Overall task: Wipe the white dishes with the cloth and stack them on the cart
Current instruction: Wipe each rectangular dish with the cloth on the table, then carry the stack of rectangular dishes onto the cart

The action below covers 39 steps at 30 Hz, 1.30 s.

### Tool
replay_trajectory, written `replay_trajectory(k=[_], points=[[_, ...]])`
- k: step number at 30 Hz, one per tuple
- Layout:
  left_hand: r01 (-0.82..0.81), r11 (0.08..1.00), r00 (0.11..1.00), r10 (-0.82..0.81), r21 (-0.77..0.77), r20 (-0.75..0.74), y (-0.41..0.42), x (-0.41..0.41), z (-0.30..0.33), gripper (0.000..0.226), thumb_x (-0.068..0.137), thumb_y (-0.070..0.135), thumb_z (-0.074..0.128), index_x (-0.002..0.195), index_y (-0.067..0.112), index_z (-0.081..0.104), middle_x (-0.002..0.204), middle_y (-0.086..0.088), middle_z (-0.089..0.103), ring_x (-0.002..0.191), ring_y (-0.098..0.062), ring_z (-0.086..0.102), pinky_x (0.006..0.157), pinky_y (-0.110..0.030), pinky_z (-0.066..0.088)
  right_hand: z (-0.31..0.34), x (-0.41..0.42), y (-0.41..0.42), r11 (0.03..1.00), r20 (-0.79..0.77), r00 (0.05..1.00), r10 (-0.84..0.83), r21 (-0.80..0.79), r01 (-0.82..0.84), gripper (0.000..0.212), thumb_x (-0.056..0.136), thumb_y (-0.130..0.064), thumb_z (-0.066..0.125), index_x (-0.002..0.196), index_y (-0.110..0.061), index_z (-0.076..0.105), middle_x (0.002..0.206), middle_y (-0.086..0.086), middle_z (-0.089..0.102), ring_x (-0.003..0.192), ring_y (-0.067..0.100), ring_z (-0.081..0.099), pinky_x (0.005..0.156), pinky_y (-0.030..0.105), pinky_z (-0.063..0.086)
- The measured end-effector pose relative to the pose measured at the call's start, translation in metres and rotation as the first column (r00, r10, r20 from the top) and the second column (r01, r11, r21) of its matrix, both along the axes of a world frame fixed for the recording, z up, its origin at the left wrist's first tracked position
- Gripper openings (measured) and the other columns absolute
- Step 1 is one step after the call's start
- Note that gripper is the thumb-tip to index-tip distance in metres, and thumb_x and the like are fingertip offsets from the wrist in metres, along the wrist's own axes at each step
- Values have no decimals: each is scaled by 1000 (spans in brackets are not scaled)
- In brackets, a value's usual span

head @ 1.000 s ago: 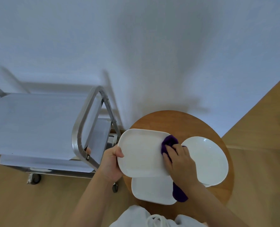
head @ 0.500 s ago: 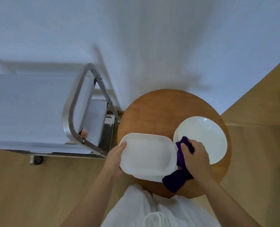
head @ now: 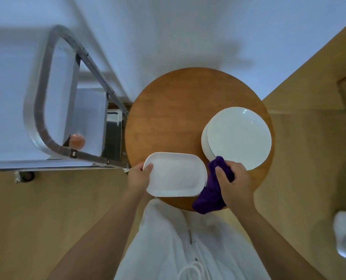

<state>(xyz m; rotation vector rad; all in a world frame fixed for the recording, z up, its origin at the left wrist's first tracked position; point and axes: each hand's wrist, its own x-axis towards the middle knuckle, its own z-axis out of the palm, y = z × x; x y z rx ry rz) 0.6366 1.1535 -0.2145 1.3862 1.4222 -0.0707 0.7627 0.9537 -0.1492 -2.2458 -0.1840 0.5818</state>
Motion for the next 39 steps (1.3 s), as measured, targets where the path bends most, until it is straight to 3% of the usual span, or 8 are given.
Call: replay_trajectory(k=[4, 13, 17, 21, 26, 33, 36, 39], points=[[327, 923, 929, -275, 201, -248, 10, 0, -10, 37, 97, 41, 48, 116, 11, 60, 104, -5, 57, 90, -22, 55, 81, -38, 49, 7, -1, -13, 997, 36, 999, 1, 78, -4, 18, 86, -19, 63, 104, -21, 58, 89, -9, 59, 85, 11, 58, 59, 12, 45], [411, 891, 890, -348, 191, -295, 8, 0, -27, 44, 99, 43, 42, 128, 13, 54, 124, -15, 56, 111, -32, 55, 97, -47, 47, 46, 12, -36, 956, 81, 992, -92, 286, 66, 25, 70, -44, 56, 85, -25, 59, 70, -18, 62, 65, -1, 60, 46, 9, 43], [343, 935, 920, -314, 91, -235, 5, 0, -38, 43, 101, 37, 41, 130, 8, 52, 125, -16, 57, 113, -32, 55, 96, -44, 44, 12, 9, -39, 984, 208, 968, 143, 75, -162, 21, 77, -28, 58, 92, -14, 62, 77, -9, 62, 70, 9, 59, 52, 10, 42], [283, 952, 945, -257, 115, -200, 1, -1, -48, 41, 101, 34, 44, 127, 5, 54, 123, -18, 59, 111, -34, 55, 94, -43, 43, -34, 14, -37, 846, 317, 785, 532, -228, -481, 27, 76, -21, 70, 95, -1, 67, 84, 10, 66, 75, 22, 63, 60, 15, 47], [199, 976, 956, -174, 87, -235, -1, 0, -57, 48, 100, 42, 41, 134, 9, 48, 130, -16, 54, 116, -35, 53, 99, -49, 43, -91, 26, -39, 629, 104, 661, 743, -446, -637, 35, 93, -29, 55, 120, -9, 57, 110, 8, 60, 101, 23, 56, 84, 29, 48], [-125, 987, 992, 122, -103, -38, -9, -3, -56, 37, 95, 36, 55, 130, 24, 47, 124, -2, 54, 109, -25, 53, 94, -46, 48, -129, 26, -21, 791, -226, 889, 398, -406, -457, 52, 100, -43, 21, 136, -14, 45, 141, 11, 44, 128, 29, 37, 109, 44, 25], [-159, 968, 986, 165, -192, 15, -14, -8, -55, 33, 96, 37, 54, 126, 27, 45, 119, -1, 54, 104, -20, 53, 83, -38, 49, -135, 29, -7, 808, -379, 874, 306, -383, -449, 61, 96, -54, 10, 145, -23, 28, 152, 7, 26, 139, 30, 18, 115, 49, 5], [-152, 970, 988, 154, -189, -5, -14, -9, -56, 44, 94, 42, 54, 133, 24, 44, 120, 0, 52, 106, -22, 52, 89, -42, 49, -136, 31, -4, 851, -242, 908, 343, -328, -410, 59, 95, -54, 23, 133, -16, 45, 140, 10, 44, 130, 31, 35, 113, 49, 20]])
